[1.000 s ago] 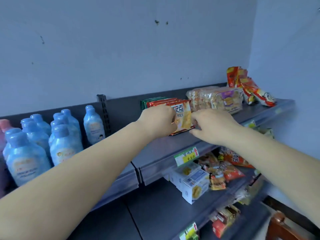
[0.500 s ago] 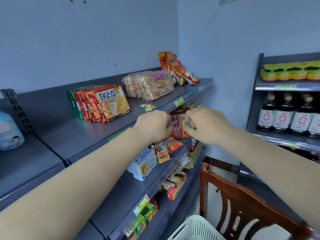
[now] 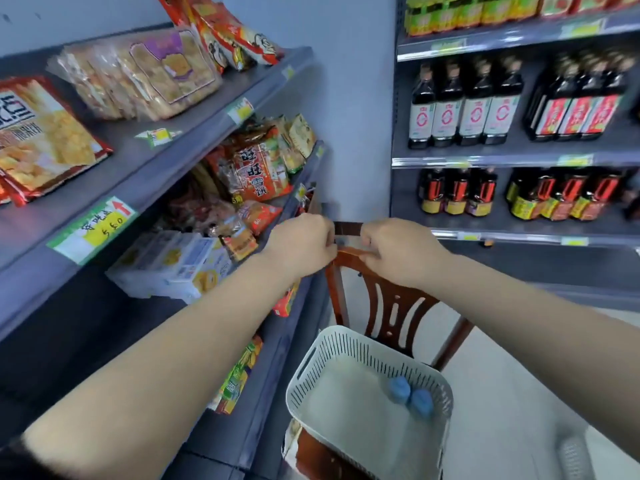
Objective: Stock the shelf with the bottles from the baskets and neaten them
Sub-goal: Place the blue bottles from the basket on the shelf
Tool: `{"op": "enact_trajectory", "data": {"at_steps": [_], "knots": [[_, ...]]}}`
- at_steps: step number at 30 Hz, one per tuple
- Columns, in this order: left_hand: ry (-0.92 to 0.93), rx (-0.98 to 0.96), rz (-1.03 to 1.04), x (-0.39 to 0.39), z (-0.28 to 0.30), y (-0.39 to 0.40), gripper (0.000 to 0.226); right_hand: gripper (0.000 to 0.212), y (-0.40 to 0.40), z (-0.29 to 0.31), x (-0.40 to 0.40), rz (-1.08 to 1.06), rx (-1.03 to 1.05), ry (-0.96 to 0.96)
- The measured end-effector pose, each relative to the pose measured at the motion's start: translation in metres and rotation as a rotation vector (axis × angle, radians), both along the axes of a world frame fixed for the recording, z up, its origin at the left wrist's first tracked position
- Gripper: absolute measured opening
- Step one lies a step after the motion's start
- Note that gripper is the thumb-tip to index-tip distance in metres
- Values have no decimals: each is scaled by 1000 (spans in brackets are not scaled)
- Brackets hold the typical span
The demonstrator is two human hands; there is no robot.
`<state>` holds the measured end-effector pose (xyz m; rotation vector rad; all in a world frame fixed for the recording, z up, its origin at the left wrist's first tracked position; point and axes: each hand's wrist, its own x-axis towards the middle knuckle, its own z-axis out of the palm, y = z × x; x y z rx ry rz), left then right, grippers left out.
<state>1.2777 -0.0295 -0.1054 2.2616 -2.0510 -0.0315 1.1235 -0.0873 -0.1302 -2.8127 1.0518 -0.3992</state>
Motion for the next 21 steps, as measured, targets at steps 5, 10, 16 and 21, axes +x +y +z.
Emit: {"op": "enact_trajectory", "data": {"at_steps": [5, 10, 16, 21], "knots": [[160, 141, -49, -20, -60, -13, 9, 11, 8, -57, -20, -122, 161, 48], [260, 251, -65, -36, -125, -18, 10, 21, 7, -120, -37, -253, 345, 127], [378, 427, -50, -44, -219, -24, 16, 24, 7, -212, -56, -355, 530, 177], [483, 463, -2, -46, -294, -32, 21, 26, 9, -291, -61, -419, 615, 129]]}}
